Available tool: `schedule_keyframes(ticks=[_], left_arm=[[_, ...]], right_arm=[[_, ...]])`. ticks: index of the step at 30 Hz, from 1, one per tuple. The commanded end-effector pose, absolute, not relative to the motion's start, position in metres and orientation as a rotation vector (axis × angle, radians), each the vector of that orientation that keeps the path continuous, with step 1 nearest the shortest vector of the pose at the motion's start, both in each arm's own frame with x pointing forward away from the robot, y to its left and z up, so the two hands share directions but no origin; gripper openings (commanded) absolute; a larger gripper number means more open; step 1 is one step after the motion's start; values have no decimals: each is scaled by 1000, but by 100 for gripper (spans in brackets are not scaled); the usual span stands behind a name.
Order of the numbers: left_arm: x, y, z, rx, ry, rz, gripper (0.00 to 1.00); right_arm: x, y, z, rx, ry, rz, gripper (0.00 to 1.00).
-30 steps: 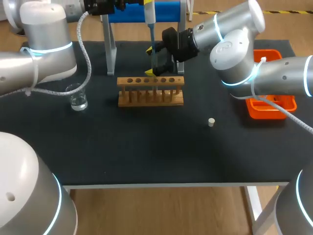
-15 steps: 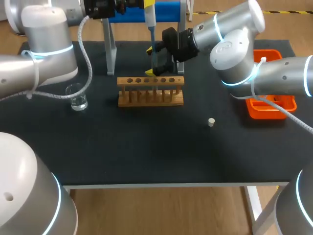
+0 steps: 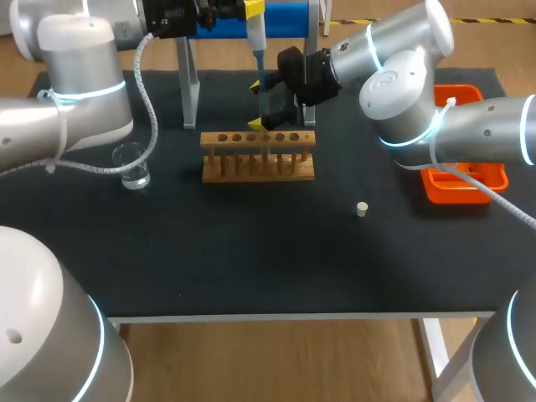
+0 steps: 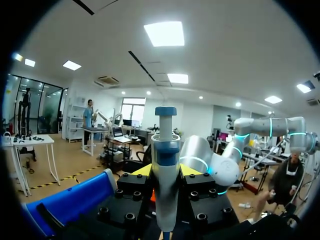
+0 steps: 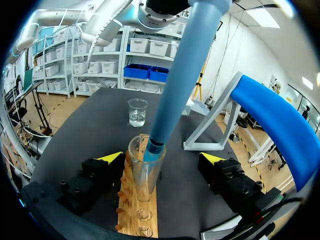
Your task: Invert the test tube, pick up the pipette, mount the tip to pipette, aspirate from beaker and dispense into the tube, eject the tip, return the pipette, and cap with the stopper.
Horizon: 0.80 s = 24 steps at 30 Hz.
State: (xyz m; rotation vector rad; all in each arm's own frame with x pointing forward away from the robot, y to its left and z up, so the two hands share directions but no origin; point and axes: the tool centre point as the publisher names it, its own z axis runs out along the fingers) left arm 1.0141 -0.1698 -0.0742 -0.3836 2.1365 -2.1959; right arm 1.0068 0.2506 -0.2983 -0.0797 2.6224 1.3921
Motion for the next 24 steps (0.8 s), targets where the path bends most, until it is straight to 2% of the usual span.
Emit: schedule_keyframes(ticks=[1,24], left_arm=[[1014,-169,-77,-379,2130,-2199,0],[1013,-169,-84,-373,2122,-2204,0]], right_arm=[[1008,250,-297,-82,2628,1389,100],[1008,250,-297,-82,2628,1389,100]])
